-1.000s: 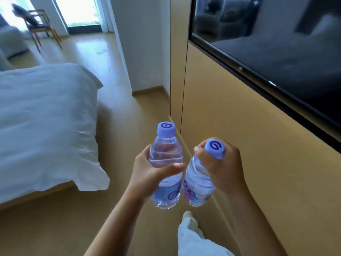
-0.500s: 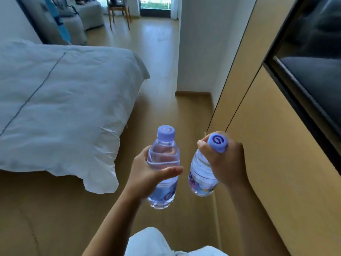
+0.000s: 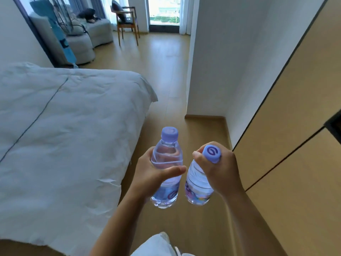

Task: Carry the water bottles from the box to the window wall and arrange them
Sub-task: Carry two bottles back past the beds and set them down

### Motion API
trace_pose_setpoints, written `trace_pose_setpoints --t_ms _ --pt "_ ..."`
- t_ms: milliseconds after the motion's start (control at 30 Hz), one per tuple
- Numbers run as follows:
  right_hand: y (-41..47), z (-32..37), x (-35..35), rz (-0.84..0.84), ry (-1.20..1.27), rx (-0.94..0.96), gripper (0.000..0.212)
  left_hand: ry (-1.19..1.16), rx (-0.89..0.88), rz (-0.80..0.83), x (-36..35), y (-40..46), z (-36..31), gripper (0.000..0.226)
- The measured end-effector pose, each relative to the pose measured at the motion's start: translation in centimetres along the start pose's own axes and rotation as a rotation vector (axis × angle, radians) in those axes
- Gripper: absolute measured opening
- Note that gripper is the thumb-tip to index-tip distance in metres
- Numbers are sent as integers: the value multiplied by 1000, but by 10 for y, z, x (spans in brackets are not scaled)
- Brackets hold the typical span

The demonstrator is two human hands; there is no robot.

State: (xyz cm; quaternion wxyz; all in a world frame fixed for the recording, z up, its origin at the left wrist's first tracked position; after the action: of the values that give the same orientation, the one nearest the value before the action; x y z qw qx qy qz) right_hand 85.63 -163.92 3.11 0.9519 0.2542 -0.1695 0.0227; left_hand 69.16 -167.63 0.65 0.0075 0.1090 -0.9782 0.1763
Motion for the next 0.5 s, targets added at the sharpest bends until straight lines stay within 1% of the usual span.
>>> trace_pose_setpoints --t_ms 100,233,367,500 --pt "55 -20 -12 -61 -36 3 16 4 -23 7 4 57 -27 72" --pt "111 -53 -27 -62 -54 -10 16 22 -11 13 5 124 -46 72" --pt "173 -103 -38 -82 -39 -47 18 20 -8 21 -2 199 -65 69" --pt "253 -150 -46 -26 -42 -13 15 27 -19 -3 -18 286 -94 68"
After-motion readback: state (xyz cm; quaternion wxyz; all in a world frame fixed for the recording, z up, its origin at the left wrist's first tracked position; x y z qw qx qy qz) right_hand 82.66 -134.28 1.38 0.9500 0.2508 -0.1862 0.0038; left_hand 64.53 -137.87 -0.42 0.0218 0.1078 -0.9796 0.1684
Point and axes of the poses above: each hand's wrist, its own y-axis towards the middle knuckle, its own x-axis out of the back of the hand, z = x × y, the point moved 1 cm from there along y, towards the middle knuckle, and after that the axes turned 13 degrees about x, right-handed, at the moved point
